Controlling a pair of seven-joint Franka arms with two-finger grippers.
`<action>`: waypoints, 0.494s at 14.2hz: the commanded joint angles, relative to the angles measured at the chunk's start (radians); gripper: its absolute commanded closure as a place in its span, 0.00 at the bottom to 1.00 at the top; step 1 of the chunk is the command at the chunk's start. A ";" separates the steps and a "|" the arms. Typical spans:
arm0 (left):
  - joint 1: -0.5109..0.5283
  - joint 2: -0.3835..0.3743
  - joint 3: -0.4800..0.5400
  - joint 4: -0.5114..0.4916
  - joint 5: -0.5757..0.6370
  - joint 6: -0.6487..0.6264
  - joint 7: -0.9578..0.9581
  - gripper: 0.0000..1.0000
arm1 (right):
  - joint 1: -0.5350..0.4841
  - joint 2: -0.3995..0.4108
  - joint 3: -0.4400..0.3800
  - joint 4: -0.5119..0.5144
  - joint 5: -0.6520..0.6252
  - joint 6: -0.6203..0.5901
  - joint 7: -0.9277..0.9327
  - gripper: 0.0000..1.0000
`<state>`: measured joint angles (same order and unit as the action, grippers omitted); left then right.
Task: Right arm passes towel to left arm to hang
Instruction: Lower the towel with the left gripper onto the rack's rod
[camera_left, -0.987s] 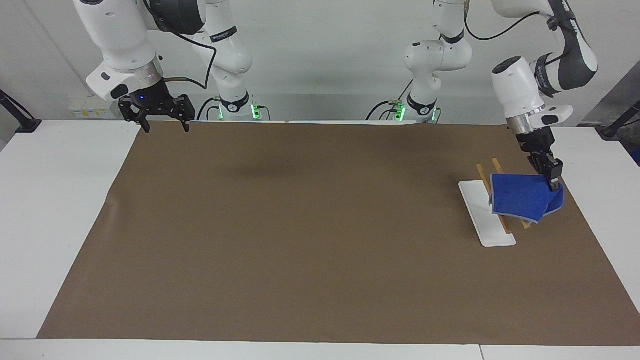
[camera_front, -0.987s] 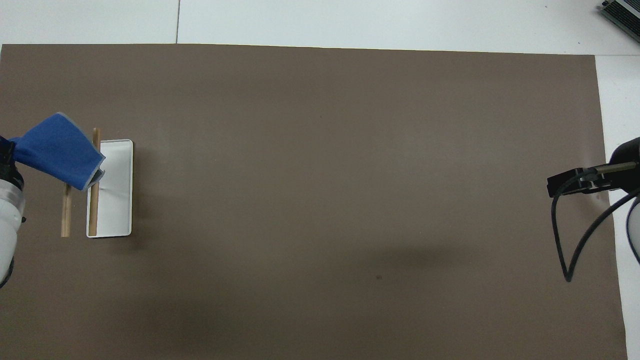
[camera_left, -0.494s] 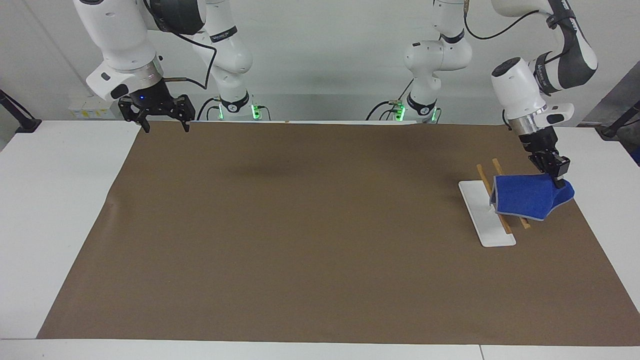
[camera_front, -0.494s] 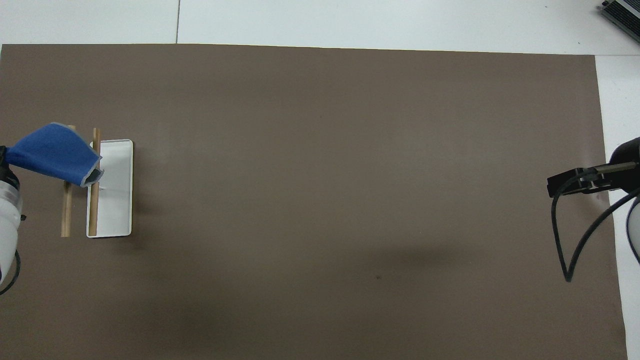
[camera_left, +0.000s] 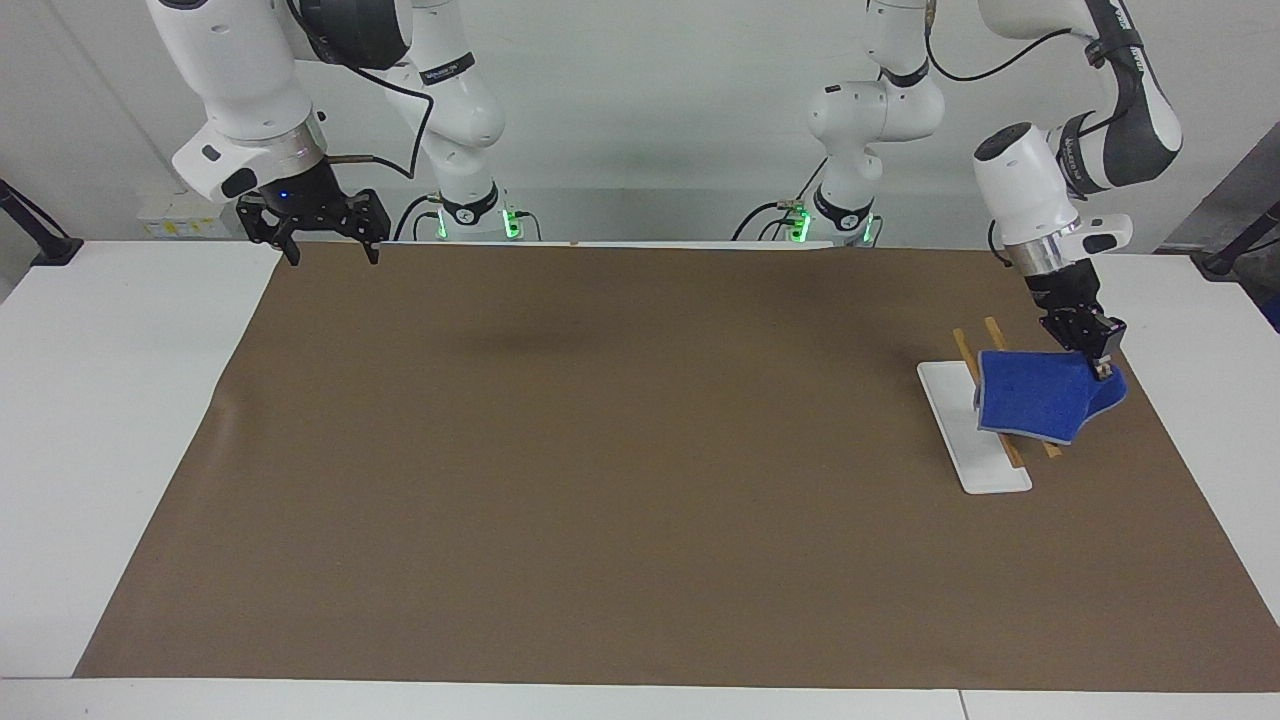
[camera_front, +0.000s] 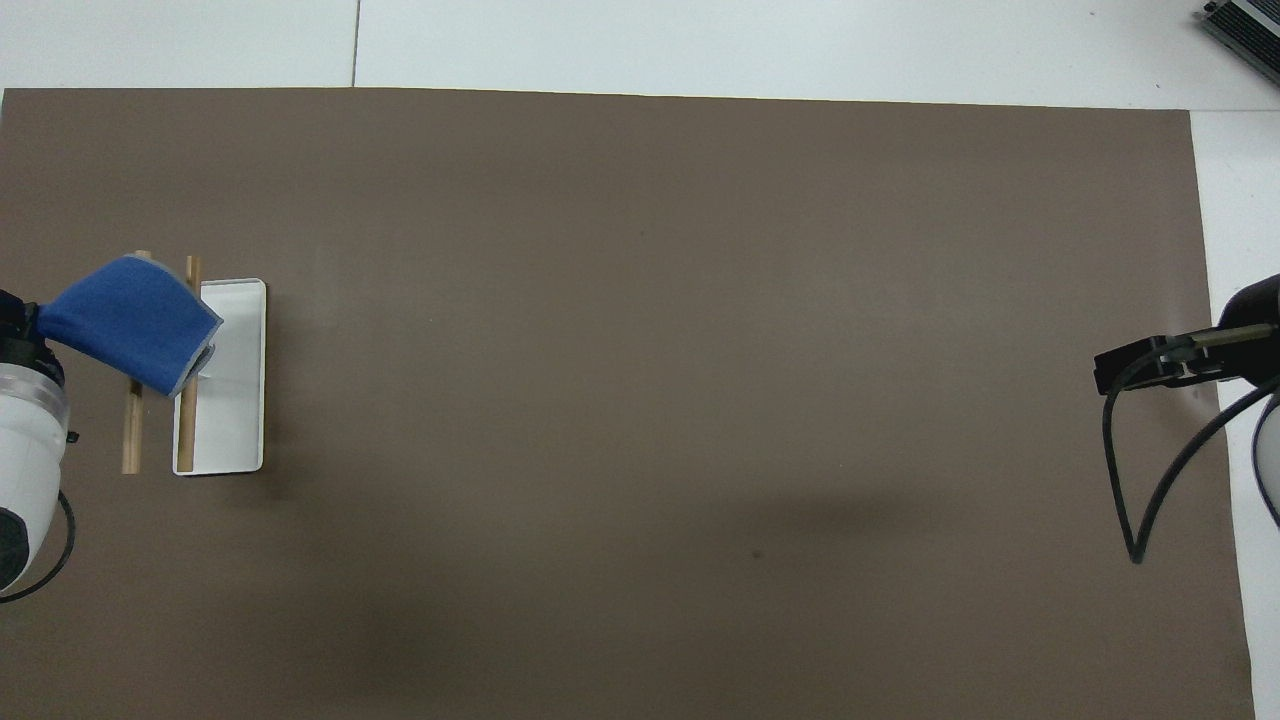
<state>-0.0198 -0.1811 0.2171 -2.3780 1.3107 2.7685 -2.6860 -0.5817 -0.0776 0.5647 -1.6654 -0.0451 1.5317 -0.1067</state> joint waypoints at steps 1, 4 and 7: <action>-0.009 0.002 -0.002 -0.010 -0.011 -0.014 -0.057 1.00 | -0.003 -0.022 -0.005 -0.020 0.024 0.013 -0.002 0.00; -0.025 0.008 -0.005 -0.009 -0.079 -0.014 -0.093 1.00 | -0.003 -0.022 -0.005 -0.020 0.022 0.013 -0.002 0.00; -0.041 0.031 -0.024 0.016 -0.211 -0.018 -0.098 1.00 | -0.003 -0.022 -0.005 -0.020 0.024 0.013 -0.002 0.00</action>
<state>-0.0354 -0.1671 0.2000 -2.3793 1.1452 2.7688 -2.7203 -0.5817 -0.0776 0.5647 -1.6654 -0.0451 1.5317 -0.1066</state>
